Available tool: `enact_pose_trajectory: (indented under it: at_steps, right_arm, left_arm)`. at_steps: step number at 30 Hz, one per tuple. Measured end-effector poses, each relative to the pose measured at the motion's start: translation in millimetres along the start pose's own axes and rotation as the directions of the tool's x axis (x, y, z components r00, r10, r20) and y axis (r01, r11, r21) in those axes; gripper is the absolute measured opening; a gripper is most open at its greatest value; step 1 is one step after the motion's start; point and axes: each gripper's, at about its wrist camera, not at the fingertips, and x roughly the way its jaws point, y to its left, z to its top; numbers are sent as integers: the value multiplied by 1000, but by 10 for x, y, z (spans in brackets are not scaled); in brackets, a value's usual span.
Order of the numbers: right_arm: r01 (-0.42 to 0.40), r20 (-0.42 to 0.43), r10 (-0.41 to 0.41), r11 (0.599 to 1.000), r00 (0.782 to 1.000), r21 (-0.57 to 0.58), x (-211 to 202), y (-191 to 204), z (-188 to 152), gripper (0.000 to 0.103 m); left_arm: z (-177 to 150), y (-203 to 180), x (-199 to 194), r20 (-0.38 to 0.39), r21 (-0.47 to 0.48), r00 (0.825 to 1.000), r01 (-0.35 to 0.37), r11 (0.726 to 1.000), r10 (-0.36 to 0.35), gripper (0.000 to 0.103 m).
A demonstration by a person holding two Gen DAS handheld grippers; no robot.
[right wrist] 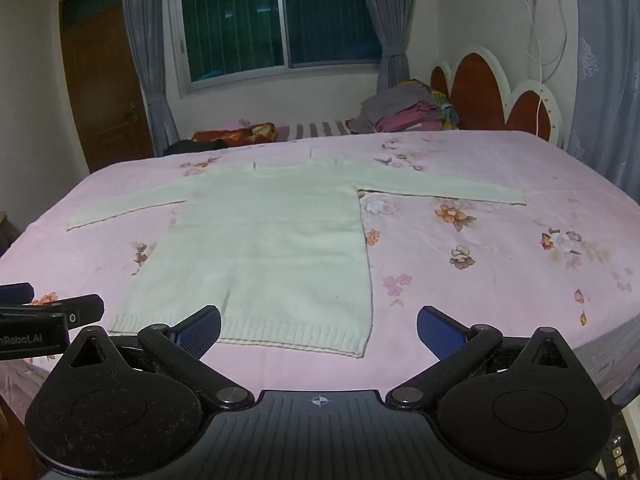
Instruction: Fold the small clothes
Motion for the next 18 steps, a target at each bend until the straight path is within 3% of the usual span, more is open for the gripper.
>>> enact_pose_trajectory:
  at_steps: [18]
  right_arm:
    - [-4, 2, 4, 1000, 1000, -1, -1, 2, -4, 103]
  left_arm:
    - [-24, -9, -1, 7, 14, 1000, -8, 1000, 8, 103]
